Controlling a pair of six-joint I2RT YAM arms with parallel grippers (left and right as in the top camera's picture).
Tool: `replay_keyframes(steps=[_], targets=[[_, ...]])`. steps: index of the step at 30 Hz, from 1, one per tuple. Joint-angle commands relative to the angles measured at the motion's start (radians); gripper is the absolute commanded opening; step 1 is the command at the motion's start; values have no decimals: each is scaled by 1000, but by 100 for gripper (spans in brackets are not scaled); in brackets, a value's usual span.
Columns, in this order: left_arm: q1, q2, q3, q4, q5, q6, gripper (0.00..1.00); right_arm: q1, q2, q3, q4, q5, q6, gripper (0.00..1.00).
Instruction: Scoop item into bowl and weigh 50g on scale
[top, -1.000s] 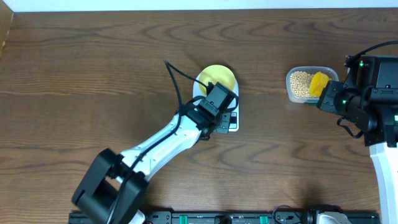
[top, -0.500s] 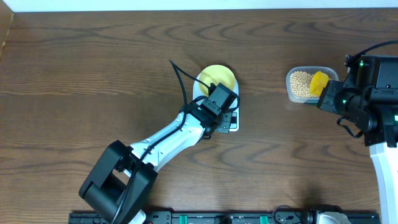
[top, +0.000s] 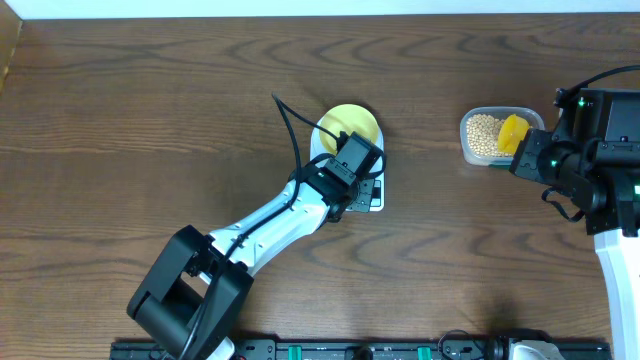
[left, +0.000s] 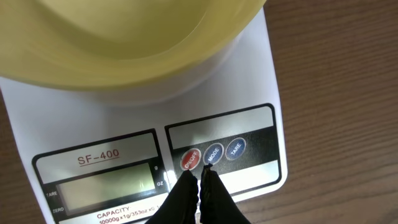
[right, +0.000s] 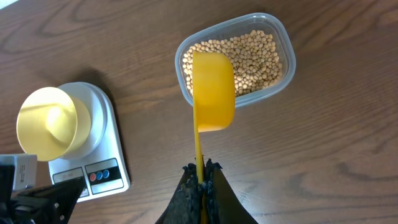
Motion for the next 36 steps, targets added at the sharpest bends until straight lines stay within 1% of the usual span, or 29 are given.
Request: replay_keyframes(steps=[1, 28, 36], targets=[[-1, 36, -15, -3, -23, 13, 7, -2, 1, 16, 0, 11, 6, 2], [-1, 80, -15, 17, -35, 11, 7, -2, 1, 16, -4, 11, 6, 1], [-1, 82, -15, 44, -34, 9, 7, -2, 1, 16, -4, 12, 6, 2]])
